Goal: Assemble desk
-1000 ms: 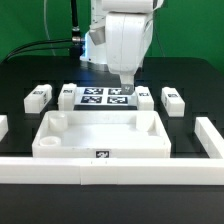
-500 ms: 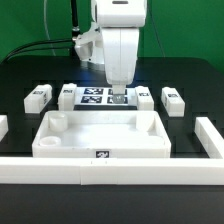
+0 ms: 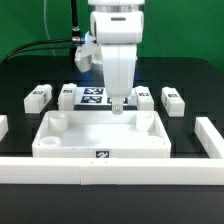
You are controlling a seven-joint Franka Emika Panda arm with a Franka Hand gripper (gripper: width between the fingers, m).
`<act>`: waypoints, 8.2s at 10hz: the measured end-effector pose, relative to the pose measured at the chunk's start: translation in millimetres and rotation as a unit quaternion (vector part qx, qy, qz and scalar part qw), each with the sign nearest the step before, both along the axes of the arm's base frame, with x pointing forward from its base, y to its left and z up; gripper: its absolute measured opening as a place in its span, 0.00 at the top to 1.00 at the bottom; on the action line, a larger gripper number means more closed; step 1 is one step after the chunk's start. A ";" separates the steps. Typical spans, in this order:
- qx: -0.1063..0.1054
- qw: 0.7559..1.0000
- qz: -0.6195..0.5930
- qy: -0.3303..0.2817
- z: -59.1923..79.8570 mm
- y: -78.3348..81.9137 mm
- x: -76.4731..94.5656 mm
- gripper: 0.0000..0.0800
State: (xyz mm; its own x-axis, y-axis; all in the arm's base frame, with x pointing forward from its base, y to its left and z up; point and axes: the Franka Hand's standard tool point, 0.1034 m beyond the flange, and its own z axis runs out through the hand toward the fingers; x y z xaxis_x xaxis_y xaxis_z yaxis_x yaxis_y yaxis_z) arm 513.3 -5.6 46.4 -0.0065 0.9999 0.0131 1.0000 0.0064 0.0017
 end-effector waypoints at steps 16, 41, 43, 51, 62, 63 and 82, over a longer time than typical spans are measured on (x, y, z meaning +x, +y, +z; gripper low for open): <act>0.009 0.999 -0.012 0.032 -36.5 16.2 -18.2 0.93; 0.025 0.984 -0.176 -0.016 18.8 89.2 -12.8 0.19; 0.027 0.972 -0.232 -0.014 16.5 100.3 -21.0 0.19; 0.041 0.835 -0.548 -0.004 13.0 103.5 -48.5 0.19; 0.027 0.638 -0.769 0.029 15.8 134.1 -64.4 0.19; -0.010 0.644 -0.763 0.059 13.6 130.1 -70.8 0.19; -0.304 0.603 -0.628 0.387 -17.0 127.6 -71.6 0.19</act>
Offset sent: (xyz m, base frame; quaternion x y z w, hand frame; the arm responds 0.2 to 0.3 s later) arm -0.0073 0.0156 -0.0229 0.0299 -0.0009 0.0086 0.9995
